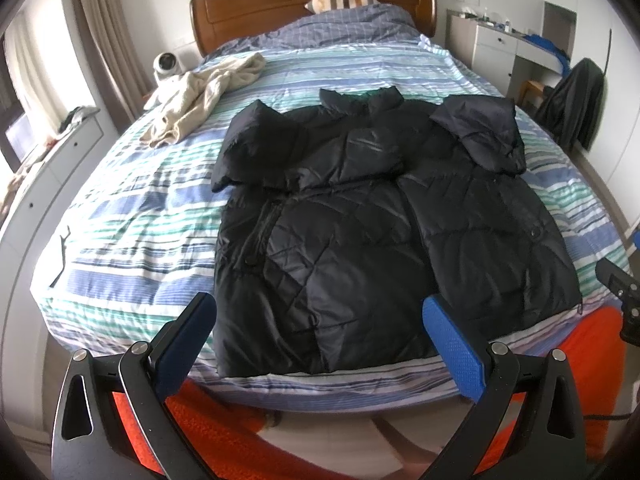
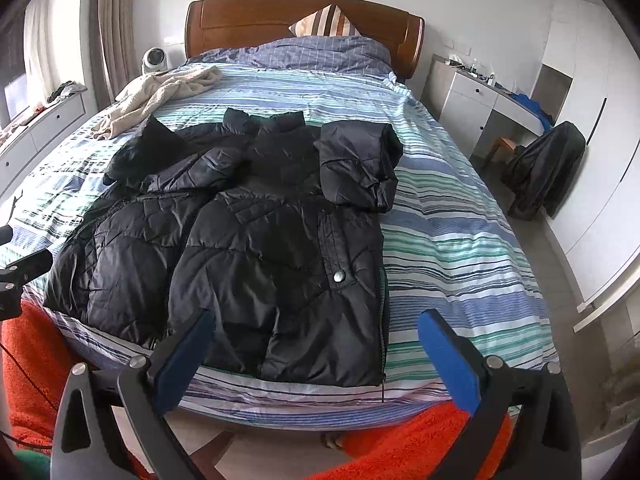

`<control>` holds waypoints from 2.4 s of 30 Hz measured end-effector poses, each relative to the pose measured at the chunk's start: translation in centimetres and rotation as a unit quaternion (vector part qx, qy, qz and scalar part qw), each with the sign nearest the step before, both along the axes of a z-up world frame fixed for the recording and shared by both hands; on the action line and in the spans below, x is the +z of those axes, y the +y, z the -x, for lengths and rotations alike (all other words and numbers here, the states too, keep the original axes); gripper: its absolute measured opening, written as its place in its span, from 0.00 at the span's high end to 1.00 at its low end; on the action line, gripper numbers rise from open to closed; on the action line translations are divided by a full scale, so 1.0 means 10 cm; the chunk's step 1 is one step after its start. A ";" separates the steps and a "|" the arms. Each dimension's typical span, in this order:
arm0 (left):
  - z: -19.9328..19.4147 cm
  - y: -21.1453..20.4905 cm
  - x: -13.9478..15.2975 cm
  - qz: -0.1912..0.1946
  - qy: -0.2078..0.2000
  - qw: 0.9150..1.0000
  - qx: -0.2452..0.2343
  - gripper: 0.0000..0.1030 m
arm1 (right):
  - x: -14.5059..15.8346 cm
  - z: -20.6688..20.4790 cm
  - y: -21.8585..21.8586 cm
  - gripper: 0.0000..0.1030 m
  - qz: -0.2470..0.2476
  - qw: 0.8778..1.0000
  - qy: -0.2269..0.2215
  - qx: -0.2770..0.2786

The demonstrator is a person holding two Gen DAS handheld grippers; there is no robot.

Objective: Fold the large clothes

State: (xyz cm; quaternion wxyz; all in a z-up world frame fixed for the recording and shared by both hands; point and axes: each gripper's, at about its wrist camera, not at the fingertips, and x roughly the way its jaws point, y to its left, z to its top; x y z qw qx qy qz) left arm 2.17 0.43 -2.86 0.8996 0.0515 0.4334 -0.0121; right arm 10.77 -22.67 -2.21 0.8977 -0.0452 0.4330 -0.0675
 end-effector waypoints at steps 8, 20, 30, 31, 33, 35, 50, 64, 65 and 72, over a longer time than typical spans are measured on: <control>0.01 0.02 -0.04 -0.002 -0.001 1.000 -0.002 0.00 | -0.01 -0.01 -0.01 0.00 0.003 1.000 0.002 -0.003; 0.00 -0.01 -0.08 -0.008 0.006 1.000 -0.002 0.00 | 0.01 0.01 -0.07 0.00 -0.020 1.000 -0.008 -0.004; 0.02 0.02 -0.06 -0.004 -0.003 1.000 0.002 0.00 | 0.04 -0.92 -0.17 0.00 0.096 0.978 -0.091 0.163; 0.04 0.06 -0.06 -0.005 -0.005 1.000 0.007 0.00 | -0.15 -1.20 -0.19 0.00 0.117 0.972 -0.067 0.192; 0.08 0.13 -0.05 -0.005 -0.006 1.000 0.018 0.00 | -0.51 -1.65 -0.27 0.01 0.165 0.960 -0.023 0.224; 0.10 0.20 -0.06 -0.005 -0.002 0.999 0.031 0.00 | -0.97 -2.14 -0.42 0.12 0.205 0.949 0.034 0.238; -0.01 0.42 -0.34 -0.012 0.044 0.996 0.071 0.00 | -0.07 -1.96 -1.77 0.88 -0.140 0.988 -0.051 0.045; -0.06 -0.03 -0.15 -0.019 0.024 0.999 0.010 0.00 | -0.19 -0.61 -3.96 0.90 -0.260 0.919 -0.124 -0.269; -0.06 -0.03 -0.14 -0.020 0.026 0.999 0.010 0.00 | -0.37 -0.55 -4.10 0.89 -0.257 0.915 -0.110 -0.290; -0.09 -0.04 -0.15 -0.028 0.029 0.999 0.013 0.00 | -1.17 -0.05 -4.35 0.56 -0.351 0.856 -0.119 -0.360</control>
